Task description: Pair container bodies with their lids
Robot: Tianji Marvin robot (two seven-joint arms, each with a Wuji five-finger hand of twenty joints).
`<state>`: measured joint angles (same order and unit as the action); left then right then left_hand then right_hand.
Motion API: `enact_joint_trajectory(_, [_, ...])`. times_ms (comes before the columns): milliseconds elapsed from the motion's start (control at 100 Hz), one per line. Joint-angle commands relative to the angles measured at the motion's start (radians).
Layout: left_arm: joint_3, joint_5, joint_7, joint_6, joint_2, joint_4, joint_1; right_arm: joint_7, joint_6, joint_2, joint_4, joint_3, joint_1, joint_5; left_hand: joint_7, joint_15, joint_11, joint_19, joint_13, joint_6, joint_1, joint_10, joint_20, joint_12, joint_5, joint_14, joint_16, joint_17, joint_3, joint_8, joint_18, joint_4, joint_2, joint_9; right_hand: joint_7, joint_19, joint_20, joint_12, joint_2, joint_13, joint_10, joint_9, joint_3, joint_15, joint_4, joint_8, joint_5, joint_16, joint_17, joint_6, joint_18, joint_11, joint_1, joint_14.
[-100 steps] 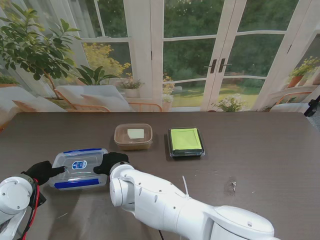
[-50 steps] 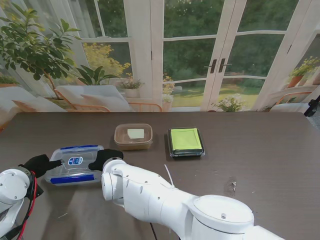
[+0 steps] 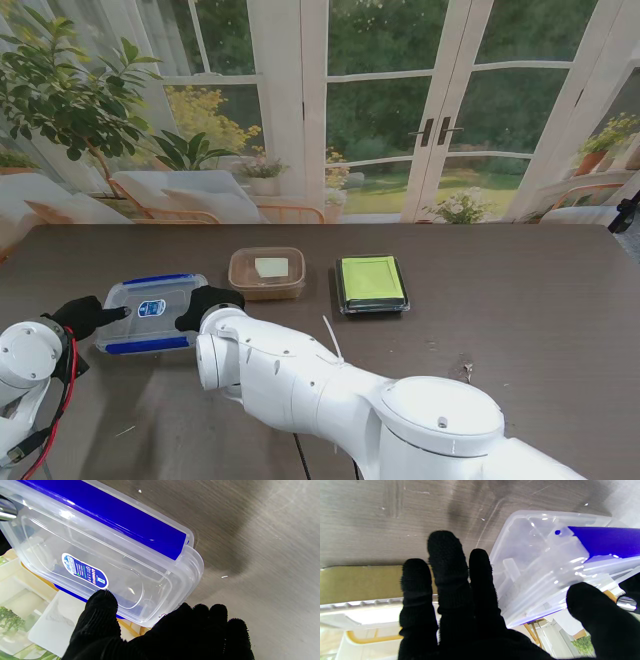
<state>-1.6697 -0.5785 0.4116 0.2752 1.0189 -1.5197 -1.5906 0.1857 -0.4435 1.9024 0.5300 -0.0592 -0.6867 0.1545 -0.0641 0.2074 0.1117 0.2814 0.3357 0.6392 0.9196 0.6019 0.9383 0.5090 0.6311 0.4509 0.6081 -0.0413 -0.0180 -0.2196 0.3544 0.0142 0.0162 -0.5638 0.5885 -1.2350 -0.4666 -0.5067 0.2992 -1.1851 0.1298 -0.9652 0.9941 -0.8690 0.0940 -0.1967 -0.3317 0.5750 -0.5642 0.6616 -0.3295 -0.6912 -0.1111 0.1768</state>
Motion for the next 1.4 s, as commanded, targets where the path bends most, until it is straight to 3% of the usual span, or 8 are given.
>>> enact_joint_trajectory(0, [0.013, 0.013, 0.025, -0.019, 0.010, -0.012, 0.016, -0.019, 0.020, 0.032, 0.026, 0.008, -0.004, -0.001, -0.023, 0.002, 0.010, -0.002, 0.001, -0.274, 0.031, -0.157, 0.016, -0.002, -0.021, -0.001, 0.005, -0.007, 0.002, -0.012, -0.041, -0.010, -0.043, -0.028, 0.043, -0.026, -0.029, 0.010, 0.023, 0.003, -0.033, 0.022, 0.034, -0.024, -0.025, -0.006, 0.072, 0.003, 0.059, -0.546, 0.013, -0.026, 0.002, -0.009])
enact_joint_trajectory(300, [0.018, 0.008, 0.016, -0.016, 0.011, 0.002, 0.025, -0.066, -0.005, 0.036, 0.003, 0.019, 0.001, 0.027, -0.020, 0.003, 0.010, -0.002, 0.003, -0.276, 0.029, -0.157, 0.016, -0.002, -0.029, -0.001, 0.006, -0.008, 0.001, -0.010, -0.041, -0.010, -0.042, -0.027, 0.043, -0.040, -0.032, 0.015, 0.076, -0.041, -0.029, -0.002, -0.009, -0.048, -0.021, 0.005, 0.069, 0.007, 0.020, -0.546, -0.006, -0.026, 0.023, -0.007])
enact_joint_trajectory(530, [0.024, 0.001, 0.020, -0.005, 0.010, -0.002, 0.019, -0.112, -0.049, 0.033, -0.012, 0.020, 0.015, 0.085, -0.020, 0.003, 0.010, -0.003, 0.003, -0.276, 0.028, -0.157, 0.015, -0.002, -0.029, -0.001, 0.005, -0.007, 0.001, -0.010, -0.042, -0.010, -0.042, -0.026, -0.009, -0.046, -0.035, 0.026, 0.129, -0.072, -0.028, -0.021, -0.148, -0.047, -0.017, 0.039, 0.066, 0.009, -0.008, -0.535, -0.041, 0.006, 0.020, -0.010])
enact_joint_trajectory(940, [0.031, -0.015, 0.040, 0.040, 0.007, -0.036, 0.017, -0.169, -0.089, 0.028, -0.015, 0.010, 0.048, 0.122, -0.023, 0.003, 0.010, -0.004, 0.003, -0.275, 0.029, -0.158, 0.014, -0.002, -0.024, -0.002, 0.006, -0.006, 0.002, -0.011, -0.042, -0.010, -0.043, -0.027, -0.024, -0.041, -0.043, 0.027, 0.107, -0.067, -0.022, 0.000, -0.250, -0.038, -0.038, 0.056, 0.092, 0.016, -0.010, -0.451, -0.052, 0.012, 0.040, -0.012])
enact_joint_trajectory(1100, [0.035, -0.018, 0.044, 0.042, 0.006, -0.034, 0.021, -0.153, -0.094, 0.026, -0.027, -0.002, 0.050, 0.127, -0.023, 0.001, 0.009, -0.006, 0.003, -0.275, 0.029, -0.157, 0.012, -0.002, -0.024, -0.002, 0.005, -0.002, 0.002, -0.011, -0.042, -0.010, -0.043, -0.026, -0.006, -0.041, -0.046, 0.027, 0.106, -0.073, -0.020, 0.004, -0.259, -0.038, -0.044, 0.051, 0.048, 0.017, -0.016, -0.464, -0.057, 0.011, 0.048, -0.012])
enact_joint_trajectory(1210, [0.038, -0.022, 0.049, 0.041, 0.005, -0.030, 0.026, -0.143, -0.094, 0.025, -0.034, -0.008, 0.051, 0.123, -0.023, 0.001, 0.010, -0.006, 0.003, -0.276, 0.028, -0.158, 0.012, -0.002, -0.025, -0.004, 0.005, -0.003, 0.002, -0.011, -0.042, -0.010, -0.044, -0.027, 0.085, -0.038, -0.052, 0.024, 0.113, -0.066, -0.032, 0.036, -0.264, -0.032, -0.048, 0.002, 0.010, 0.018, -0.012, -0.480, -0.054, 0.000, 0.048, -0.013])
enact_joint_trajectory(1320, [0.038, -0.022, 0.049, 0.039, 0.005, -0.026, 0.028, -0.186, -0.087, 0.025, -0.039, -0.002, 0.058, 0.141, -0.023, 0.001, 0.010, -0.006, 0.003, -0.276, 0.028, -0.159, 0.011, -0.002, -0.023, -0.004, 0.006, -0.002, 0.002, -0.011, -0.043, -0.010, -0.044, -0.027, 0.151, -0.035, -0.060, 0.015, 0.108, -0.040, -0.051, 0.086, -0.263, -0.032, -0.051, -0.036, 0.026, 0.022, 0.006, -0.493, -0.039, -0.020, 0.062, -0.024])
enact_joint_trajectory(1390, [0.036, -0.023, 0.051, 0.037, 0.004, -0.026, 0.028, -0.226, -0.075, 0.025, -0.040, 0.005, 0.064, 0.156, -0.022, 0.001, 0.010, -0.006, 0.004, -0.276, 0.028, -0.157, 0.011, -0.002, -0.025, -0.003, 0.006, -0.003, 0.002, -0.011, -0.042, -0.010, -0.045, -0.028, 0.124, -0.029, -0.063, 0.014, 0.092, -0.015, -0.055, 0.116, -0.262, -0.035, -0.053, -0.026, 0.073, 0.026, 0.024, -0.514, -0.027, -0.019, 0.079, -0.031])
